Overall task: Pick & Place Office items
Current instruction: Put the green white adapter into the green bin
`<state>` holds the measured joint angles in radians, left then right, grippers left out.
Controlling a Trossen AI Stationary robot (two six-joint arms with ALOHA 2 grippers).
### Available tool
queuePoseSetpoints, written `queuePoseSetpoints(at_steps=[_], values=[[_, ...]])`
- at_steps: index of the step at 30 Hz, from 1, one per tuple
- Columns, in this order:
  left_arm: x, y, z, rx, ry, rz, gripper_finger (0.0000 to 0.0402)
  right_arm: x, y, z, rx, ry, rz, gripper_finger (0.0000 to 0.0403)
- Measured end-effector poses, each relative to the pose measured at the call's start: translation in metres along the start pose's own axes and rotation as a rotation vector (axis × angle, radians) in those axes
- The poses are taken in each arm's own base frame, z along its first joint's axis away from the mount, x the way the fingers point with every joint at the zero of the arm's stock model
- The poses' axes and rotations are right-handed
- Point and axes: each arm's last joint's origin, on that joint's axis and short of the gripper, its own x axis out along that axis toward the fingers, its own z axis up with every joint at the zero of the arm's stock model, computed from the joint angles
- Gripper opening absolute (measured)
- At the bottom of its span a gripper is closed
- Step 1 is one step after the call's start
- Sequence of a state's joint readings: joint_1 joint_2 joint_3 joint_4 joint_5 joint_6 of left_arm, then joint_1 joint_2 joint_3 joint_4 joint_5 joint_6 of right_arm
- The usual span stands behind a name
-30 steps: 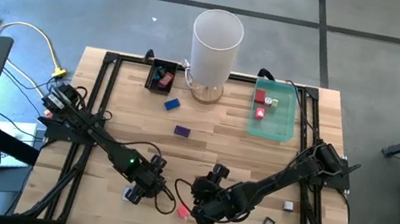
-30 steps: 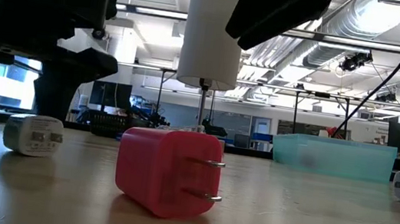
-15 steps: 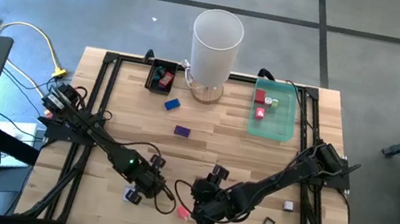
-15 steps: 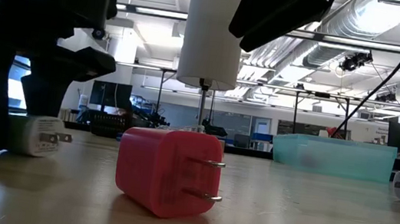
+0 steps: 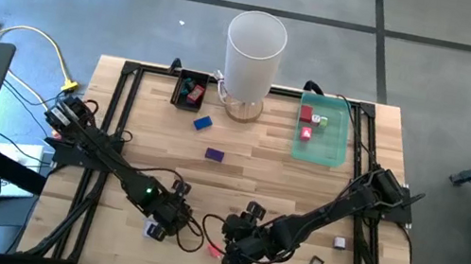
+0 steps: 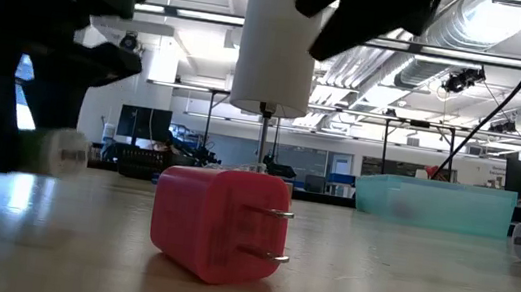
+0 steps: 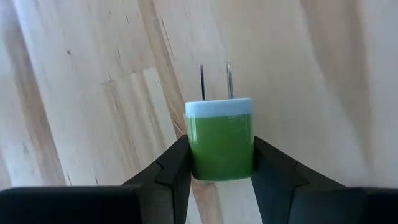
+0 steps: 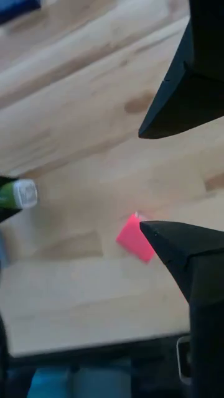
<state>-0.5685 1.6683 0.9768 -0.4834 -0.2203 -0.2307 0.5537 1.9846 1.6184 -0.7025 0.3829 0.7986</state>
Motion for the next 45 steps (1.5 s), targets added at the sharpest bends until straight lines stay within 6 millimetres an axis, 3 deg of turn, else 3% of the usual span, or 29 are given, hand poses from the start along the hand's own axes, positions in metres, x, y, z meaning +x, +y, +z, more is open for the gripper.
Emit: queuePoseSetpoints(at_steps=[7,17,27,45], values=[[-0.030,-0.009,-0.001,-0.020,-0.100,0.072,0.0122,0.000,0.006,0.005,0.031,-0.017,0.089,0.0215],[-0.056,-0.034,-0.009,0.099,-0.298,0.436,0.0122,0.009,-0.003,0.014,0.096,-0.019,0.117,0.0215],[-0.058,-0.036,-0.009,0.087,-0.332,0.503,0.0122,0.049,-0.022,-0.001,0.123,-0.018,0.247,0.0215],[-0.059,-0.035,-0.008,0.062,-0.368,0.572,0.0122,0.076,-0.048,-0.006,0.275,-0.300,0.449,0.0215]])
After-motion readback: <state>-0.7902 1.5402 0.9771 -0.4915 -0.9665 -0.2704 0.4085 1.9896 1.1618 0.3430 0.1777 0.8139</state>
